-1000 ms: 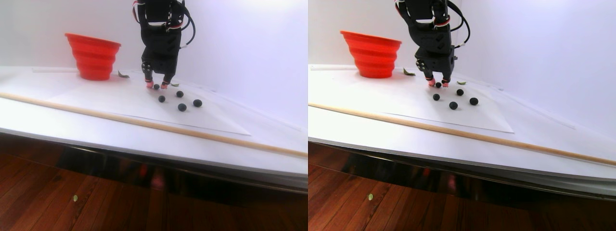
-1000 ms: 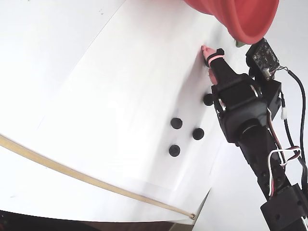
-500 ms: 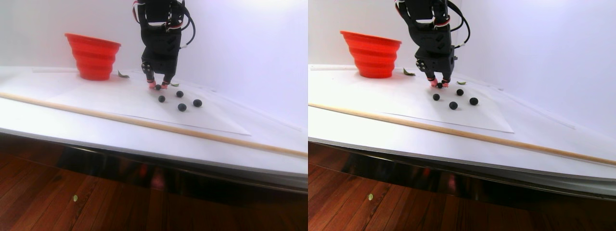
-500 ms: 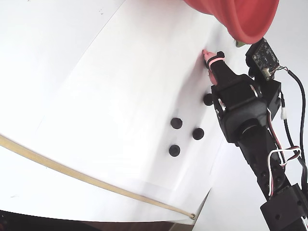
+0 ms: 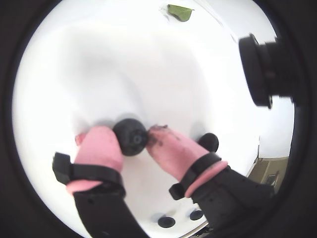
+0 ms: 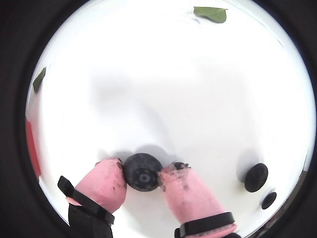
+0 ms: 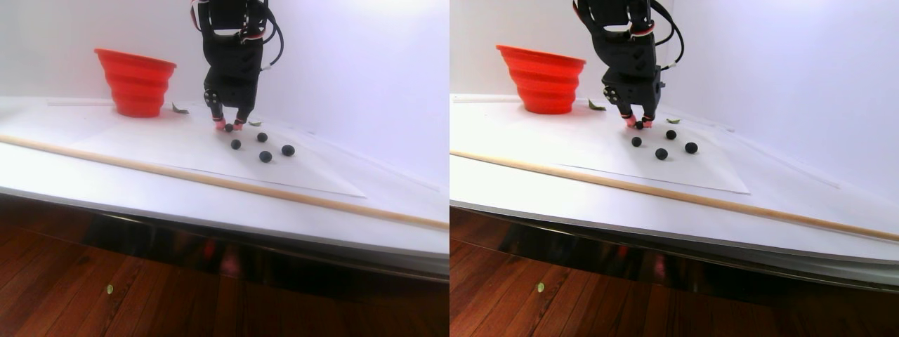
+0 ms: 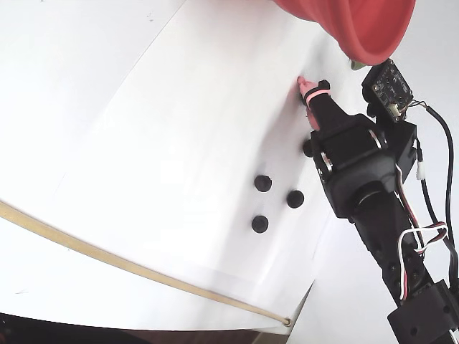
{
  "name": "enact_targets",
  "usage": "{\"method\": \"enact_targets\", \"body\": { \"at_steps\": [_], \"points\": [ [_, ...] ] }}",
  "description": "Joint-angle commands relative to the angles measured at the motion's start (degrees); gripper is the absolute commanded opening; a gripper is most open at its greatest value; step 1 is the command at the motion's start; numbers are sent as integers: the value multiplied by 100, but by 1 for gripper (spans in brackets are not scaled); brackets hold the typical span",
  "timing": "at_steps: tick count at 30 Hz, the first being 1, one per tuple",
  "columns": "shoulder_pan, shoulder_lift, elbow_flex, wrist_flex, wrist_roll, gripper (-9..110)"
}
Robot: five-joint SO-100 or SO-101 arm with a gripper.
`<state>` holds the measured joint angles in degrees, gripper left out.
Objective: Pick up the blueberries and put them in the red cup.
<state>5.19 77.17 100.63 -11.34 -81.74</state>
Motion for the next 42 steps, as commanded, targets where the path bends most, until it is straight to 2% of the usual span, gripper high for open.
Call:
{"method": "enact_targets", "body": {
  "at_steps": [1,42],
  "points": [
    [-18,940,-53,-44,-9,12],
    [-633,3041,765,923,-79,11]
  ]
}}
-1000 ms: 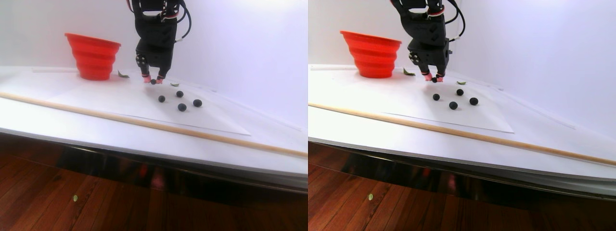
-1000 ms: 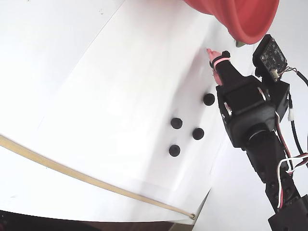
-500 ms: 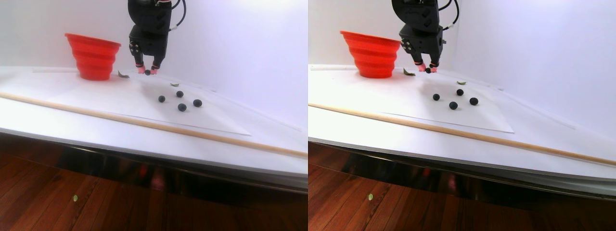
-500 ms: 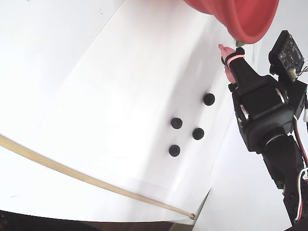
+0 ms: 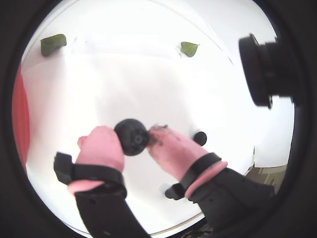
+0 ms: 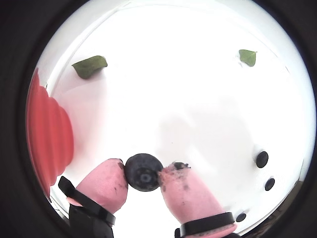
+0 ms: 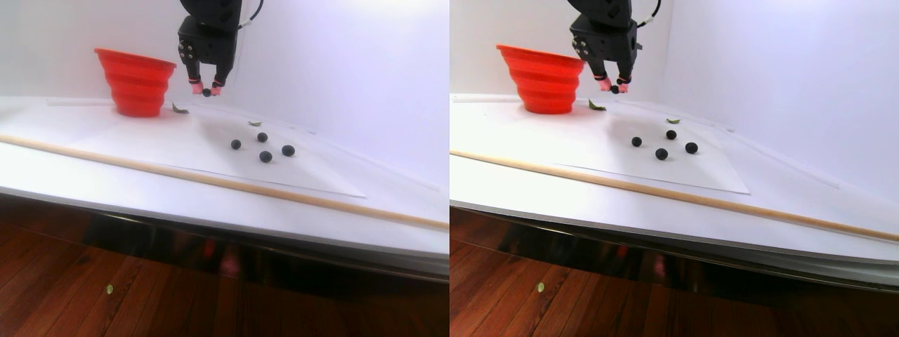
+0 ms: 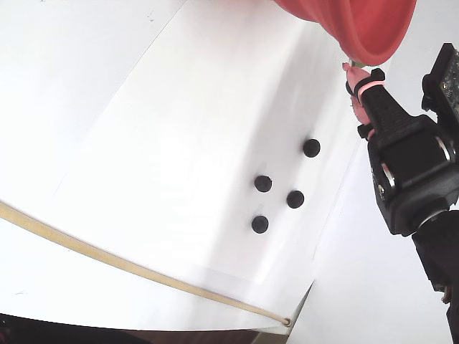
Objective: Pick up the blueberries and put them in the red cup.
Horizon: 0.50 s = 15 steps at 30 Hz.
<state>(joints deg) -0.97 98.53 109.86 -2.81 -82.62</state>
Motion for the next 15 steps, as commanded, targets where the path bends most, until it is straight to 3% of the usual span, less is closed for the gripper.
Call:
{"method": "enact_targets", "body": {
  "at_steps": [1,15],
  "points": [
    [-26,958,-158,123,9,11],
    [-352,1600,-26,439,44,11]
  ]
}}
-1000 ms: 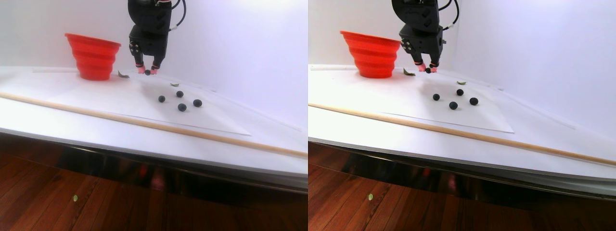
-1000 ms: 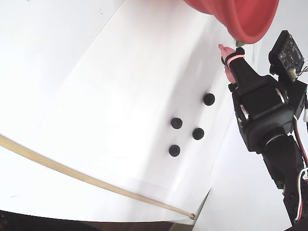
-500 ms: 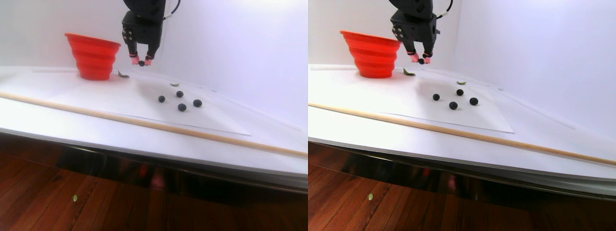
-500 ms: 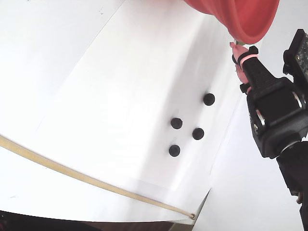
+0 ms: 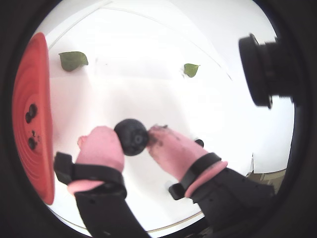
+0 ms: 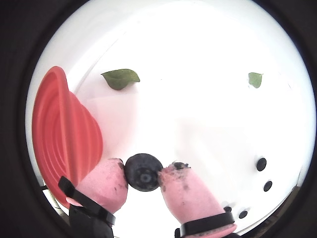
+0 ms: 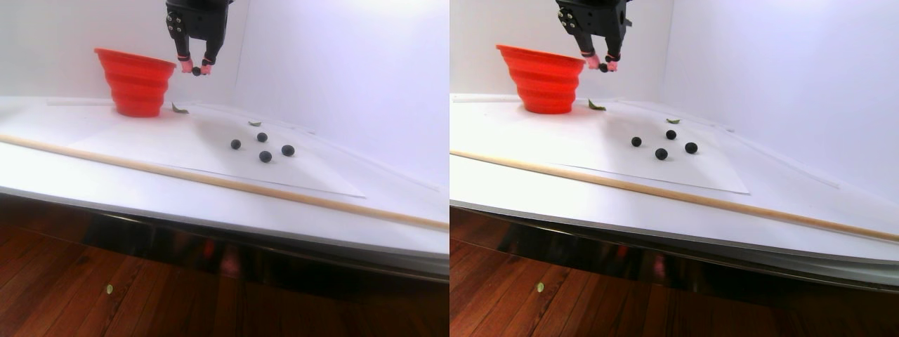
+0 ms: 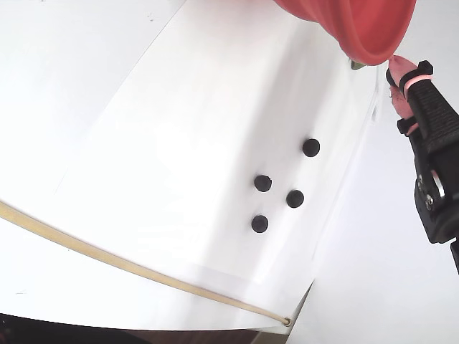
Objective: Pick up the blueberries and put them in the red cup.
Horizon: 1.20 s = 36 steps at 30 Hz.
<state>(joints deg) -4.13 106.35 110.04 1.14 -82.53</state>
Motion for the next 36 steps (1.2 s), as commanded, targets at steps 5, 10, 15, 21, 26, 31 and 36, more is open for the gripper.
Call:
{"method": "enact_targets", "body": {
  "at_steps": [5,10,15,21,26,31,36],
  "points": [
    [-132,1028,-18,167,53,11],
    [-211,1248,53,255,35,11],
    [-290,1485,132,299,35,11],
    [-422,1705,220,352,18,11],
    [-580,1767,229,378,9,11],
    [-747,1723,220,378,-9,11],
    [-835,1600,114,369,18,11]
  ]
}}
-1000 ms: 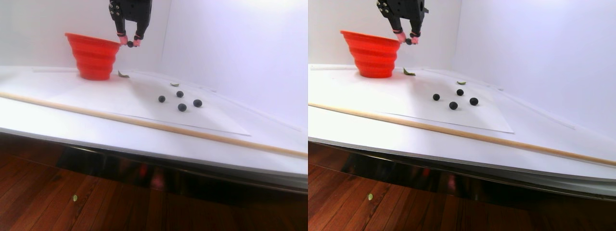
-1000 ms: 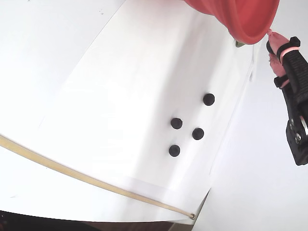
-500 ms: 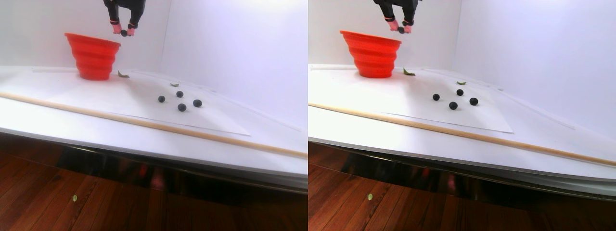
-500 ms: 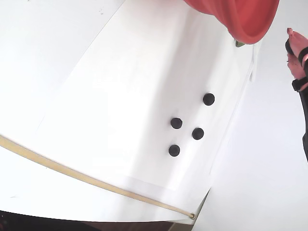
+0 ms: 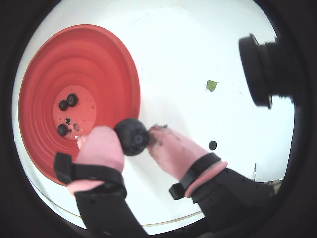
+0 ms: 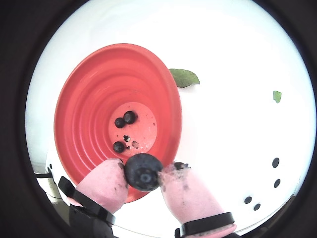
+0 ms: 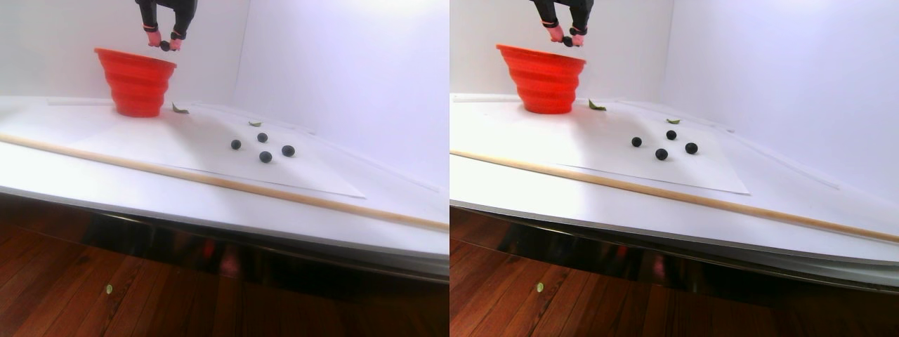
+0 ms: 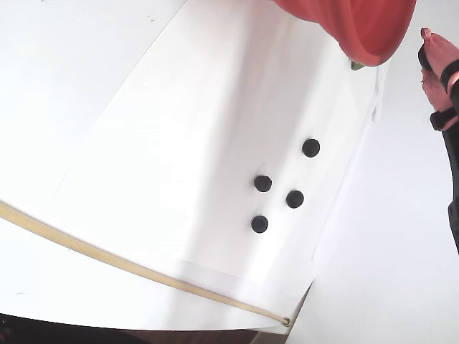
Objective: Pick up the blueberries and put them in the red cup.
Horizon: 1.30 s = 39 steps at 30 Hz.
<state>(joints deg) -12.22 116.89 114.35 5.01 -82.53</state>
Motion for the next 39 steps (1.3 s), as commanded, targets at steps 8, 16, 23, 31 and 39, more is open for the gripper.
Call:
{"method": "enact_targets", "body": {
  "at_steps": [8,16,23,31,39],
  "points": [
    [-202,378,-308,-211,-9,11],
    [-229,132,-281,-519,35,12],
    [-176,18,-264,-686,62,18],
    [-97,149,-229,-677,35,19],
    [79,334,-141,-545,-26,18]
  ]
}}
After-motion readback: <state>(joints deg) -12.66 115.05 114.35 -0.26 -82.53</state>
